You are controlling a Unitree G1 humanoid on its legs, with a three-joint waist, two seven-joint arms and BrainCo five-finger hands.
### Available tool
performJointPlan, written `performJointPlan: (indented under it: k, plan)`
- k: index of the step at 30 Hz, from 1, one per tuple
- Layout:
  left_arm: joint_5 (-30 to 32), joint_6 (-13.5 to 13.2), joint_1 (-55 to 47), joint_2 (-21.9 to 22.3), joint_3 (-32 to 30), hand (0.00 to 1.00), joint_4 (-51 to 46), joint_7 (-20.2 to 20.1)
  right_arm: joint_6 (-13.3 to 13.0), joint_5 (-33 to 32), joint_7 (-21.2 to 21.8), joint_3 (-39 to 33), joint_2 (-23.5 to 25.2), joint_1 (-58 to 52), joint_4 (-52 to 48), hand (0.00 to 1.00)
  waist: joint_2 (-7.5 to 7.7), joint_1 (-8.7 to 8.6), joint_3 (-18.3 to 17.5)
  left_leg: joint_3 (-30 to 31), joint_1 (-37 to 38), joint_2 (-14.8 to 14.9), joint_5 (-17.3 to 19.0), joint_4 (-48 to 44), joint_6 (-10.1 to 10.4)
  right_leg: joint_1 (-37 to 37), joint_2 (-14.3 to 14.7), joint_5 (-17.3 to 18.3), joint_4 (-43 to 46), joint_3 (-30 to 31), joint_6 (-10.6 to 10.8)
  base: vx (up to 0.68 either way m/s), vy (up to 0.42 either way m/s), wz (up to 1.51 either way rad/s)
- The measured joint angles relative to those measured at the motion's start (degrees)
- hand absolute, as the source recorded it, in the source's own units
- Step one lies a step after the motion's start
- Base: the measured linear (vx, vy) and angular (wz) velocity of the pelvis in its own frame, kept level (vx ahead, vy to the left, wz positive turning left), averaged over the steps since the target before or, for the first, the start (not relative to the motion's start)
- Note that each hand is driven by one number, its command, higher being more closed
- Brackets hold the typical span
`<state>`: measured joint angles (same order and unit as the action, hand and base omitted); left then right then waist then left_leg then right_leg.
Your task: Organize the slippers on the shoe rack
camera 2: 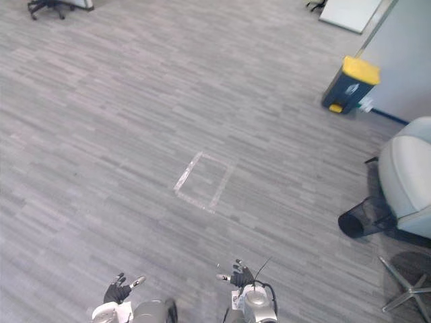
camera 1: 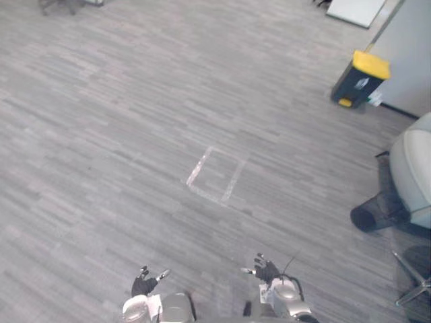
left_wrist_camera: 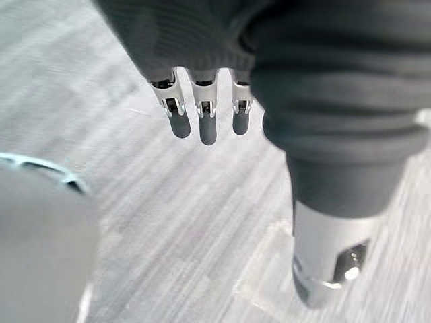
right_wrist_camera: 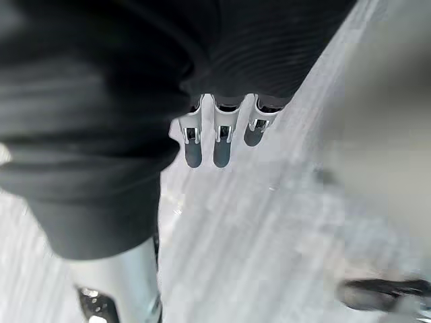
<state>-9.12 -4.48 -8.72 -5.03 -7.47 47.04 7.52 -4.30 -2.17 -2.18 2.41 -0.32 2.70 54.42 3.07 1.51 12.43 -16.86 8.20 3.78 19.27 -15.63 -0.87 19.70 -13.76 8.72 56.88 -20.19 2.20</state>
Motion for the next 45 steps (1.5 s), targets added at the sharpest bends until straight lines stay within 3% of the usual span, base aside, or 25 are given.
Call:
performJointPlan:
  k: [2,3,4,5,6,7,8,9,10,12,14,16,19,21,23,25,27,31,34,36,37,38,39,42,45]
  plan:
    - [0.1,0.0,1.0,0.7,0.1,0.00,0.1,0.0,-0.3,0.0,0.1,0.1,-0.9,0.8,0.0,0.00,-1.41,-1.09,0.8,0.2,3.2,1.0,0.2,2.4,0.3,1.0,2.8,0.3,-17.4,-4.4,-0.9,0.57,-0.015,0.25]
    - [0.2,0.0,1.6,1.1,0.2,0.00,0.0,-0.1,-0.3,0.0,0.0,0.0,-1.2,1.3,-0.1,0.00,-2.09,-1.36,1.1,0.2,4.9,1.3,0.0,3.6,0.6,1.0,5.6,-2.4,-30.5,-5.2,-0.5,0.60,-0.078,0.28]
    - [0.8,-0.1,2.2,1.3,0.6,0.00,0.0,-0.1,-0.3,0.0,0.1,0.0,-1.3,1.1,-0.4,0.00,-1.79,-1.61,1.1,0.3,7.3,0.7,-0.1,5.2,2.4,0.2,7.8,-7.1,-45.1,-5.4,-0.3,0.60,-0.109,0.26]
    - [1.1,-0.1,2.3,1.3,0.9,0.00,0.0,-0.1,-0.2,0.0,0.1,0.0,-1.3,0.9,-0.5,0.00,-1.45,-1.59,1.0,0.4,8.4,0.3,0.2,5.6,3.3,0.2,8.2,-8.7,-48.3,-5.7,-0.5,0.74,-0.177,0.27]
    - [1.4,-0.1,2.2,1.1,1.7,0.00,0.1,-0.2,-0.1,-0.1,0.2,0.0,-1.3,-0.4,-0.8,0.00,-0.10,-1.62,0.4,1.7,10.7,-1.1,1.3,5.6,5.2,0.1,8.3,-10.3,-51.4,-5.5,-3.3,0.67,-0.173,0.18]
    - [2.0,0.0,2.6,1.5,1.9,0.00,1.2,-0.2,-0.1,0.0,0.2,-0.1,-2.1,-0.5,-1.0,0.00,-0.72,-1.85,0.1,2.8,12.2,-0.8,1.7,5.2,5.7,0.1,8.6,-16.3,-49.0,-4.2,-6.7,0.82,-0.194,0.12]
    - [2.6,0.0,3.1,2.3,2.4,0.00,1.6,-0.5,0.3,0.0,0.4,-0.7,-2.7,0.0,-1.0,0.00,-3.43,-1.85,-0.4,3.9,11.0,2.2,1.2,-0.6,6.6,0.9,10.0,-15.5,-44.0,-4.3,-9.2,0.70,-0.152,-0.05]
    - [3.0,0.0,3.2,2.7,2.5,0.00,1.8,-0.5,0.3,0.0,0.5,-1.4,-2.8,0.1,-1.0,0.00,-4.44,-1.85,-0.6,4.4,9.4,3.6,0.4,-5.0,7.7,0.6,11.1,-14.1,-42.7,-4.7,-10.1,0.84,-0.184,-0.36]
    - [3.0,-0.1,3.8,3.1,2.2,0.00,2.9,-0.5,0.4,0.0,0.8,-2.0,-2.4,0.1,-1.1,0.00,-5.10,-1.83,-0.6,5.4,4.2,6.2,-7.1,-19.1,8.3,-1.1,13.0,-10.5,-40.9,-4.2,-9.9,0.70,-0.142,-0.43]
    - [3.5,0.2,3.8,3.7,1.8,0.00,3.3,-0.5,0.5,0.0,0.9,-1.9,-1.9,-0.2,-1.2,0.00,-6.26,-1.77,-0.2,4.9,-1.8,10.4,-16.8,-35.2,10.6,-6.0,16.0,-9.2,-43.9,-2.7,-10.1,0.60,-0.076,-0.65]
    - [4.5,0.0,3.7,3.6,1.9,0.00,2.7,-1.4,1.0,-0.1,0.9,-2.1,-1.2,-0.9,-1.1,0.00,-5.14,-0.98,0.3,-1.6,-9.5,15.2,-9.0,-50.9,7.9,-14.4,18.7,-7.4,-48.3,2.6,-10.0,0.58,-0.006,-0.96]
    - [4.6,-0.2,3.6,3.0,1.7,0.00,1.7,-1.5,0.9,-0.2,0.9,-2.1,-0.9,-1.1,-1.0,0.00,-3.99,-0.97,-0.1,-4.6,-14.5,15.0,-4.8,-47.2,7.4,-18.9,18.5,-7.5,-51.4,6.4,-9.2,0.62,0.105,-0.97]
    - [4.6,-0.2,3.7,2.7,1.8,0.00,0.8,-1.5,1.0,-0.1,0.8,-2.5,-0.6,-1.0,-0.2,0.00,-3.56,-0.52,0.3,-1.9,-19.2,12.7,-1.4,-25.7,6.8,-22.9,17.0,-6.8,-53.3,10.8,-7.2,0.41,0.187,-0.92]
    - [4.6,-0.3,3.8,2.4,2.0,0.00,0.8,-1.5,1.0,-0.1,0.7,-3.6,-0.4,-1.0,0.5,0.00,-3.14,-0.60,0.7,5.4,-20.0,9.1,-3.6,-10.7,6.3,-24.6,14.7,-5.3,-53.1,13.0,-4.8,0.34,0.298,-0.62]
    - [4.6,-0.2,3.5,3.2,2.2,0.00,1.1,-1.5,0.8,0.0,0.0,-4.2,-1.7,-2.3,0.5,0.00,-3.81,-0.67,0.7,12.3,-17.6,5.7,-13.9,-2.4,7.9,-24.9,12.9,-1.9,-50.7,14.6,-1.1,0.34,0.410,-0.63]
    - [4.6,0.0,3.4,1.4,2.4,0.00,2.1,-1.2,0.8,0.0,-0.2,-4.0,-0.7,-2.7,0.4,0.00,-1.92,-0.70,0.4,11.0,-15.8,1.9,-10.6,-3.3,6.2,-23.6,8.3,1.6,-44.6,14.1,0.6,0.27,0.324,-0.48]
    - [4.3,0.3,2.5,0.9,2.3,0.00,2.4,-1.1,0.6,0.0,-0.2,-4.1,0.0,-2.4,0.1,0.00,-1.03,-0.74,0.7,6.0,-10.6,1.0,-8.7,-2.0,4.0,-17.3,4.4,1.6,-27.4,10.8,0.0,0.24,0.295,-0.73]
    - [4.5,0.3,2.2,0.2,2.7,0.00,3.6,-1.2,0.4,0.1,0.0,-3.1,0.8,-2.0,0.4,0.00,-0.75,-0.82,0.5,-0.8,-3.5,0.8,-8.2,1.7,1.8,-14.6,-2.4,-1.8,-16.8,-2.2,-2.6,0.20,0.219,-0.83]
    - [4.6,0.4,2.5,-0.2,2.9,0.00,4.8,-1.3,0.4,0.2,0.0,-3.2,0.7,-1.3,0.5,0.00,-1.07,-1.58,0.6,-3.8,-1.0,2.0,-8.2,5.1,1.7,-12.9,-0.9,4.1,-18.5,-9.4,-0.9,0.20,0.118,-0.69]
    - [4.6,0.4,3.0,-0.2,2.9,0.00,5.7,-1.5,0.4,1.5,0.0,-3.3,0.4,-1.0,0.5,0.00,-1.30,-1.49,0.8,-5.7,0.1,3.0,-8.2,6.1,1.8,-11.5,0.8,4.7,-23.6,-14.1,-1.0,0.18,0.016,-0.63]
    - [4.6,0.4,3.3,-0.2,2.9,0.00,6.4,-1.6,0.3,2.0,0.0,-3.3,0.4,-1.0,0.4,0.00,-1.24,-1.52,0.8,-6.5,1.0,2.9,-8.2,6.5,1.8,-11.3,1.6,3.8,-27.8,-14.6,-1.6,0.15,-0.053,-0.51]
    - [4.9,0.4,3.5,-0.4,3.0,0.00,7.0,-1.8,0.3,2.2,0.0,-3.4,0.4,-1.5,0.5,0.00,-0.25,-1.54,0.5,-6.6,2.2,1.5,-8.1,6.5,2.0,-12.1,2.9,-2.4,-35.6,-12.7,-3.3,0.23,-0.102,-0.40]
    - [5.6,0.4,3.5,-0.5,3.0,0.00,7.1,-2.0,0.3,2.1,0.0,-3.4,0.4,-2.0,0.5,0.00,0.67,-1.58,0.1,-6.1,2.6,0.6,-7.4,6.1,3.0,-12.1,2.8,-4.9,-37.4,-11.5,-5.6,0.21,-0.120,-0.35]
    - [7.5,0.3,4.2,1.6,3.3,0.00,7.3,-2.7,0.2,2.1,0.0,-5.5,-2.1,-1.8,0.3,0.00,-3.83,-2.07,0.7,-3.6,-2.2,7.0,-2.5,-11.6,6.8,-15.4,7.3,-0.9,-40.4,-11.1,-5.1,0.19,-0.120,-0.25]
    - [7.9,0.1,3.4,2.5,4.2,0.00,5.3,-2.8,0.4,2.1,-0.2,-5.7,-2.7,-2.4,0.0,0.00,-6.37,-1.07,0.5,-0.2,-11.0,14.8,-6.5,-35.9,7.8,-19.0,13.2,0.0,-43.5,-6.2,-6.3,0.22,-0.055,-0.88]
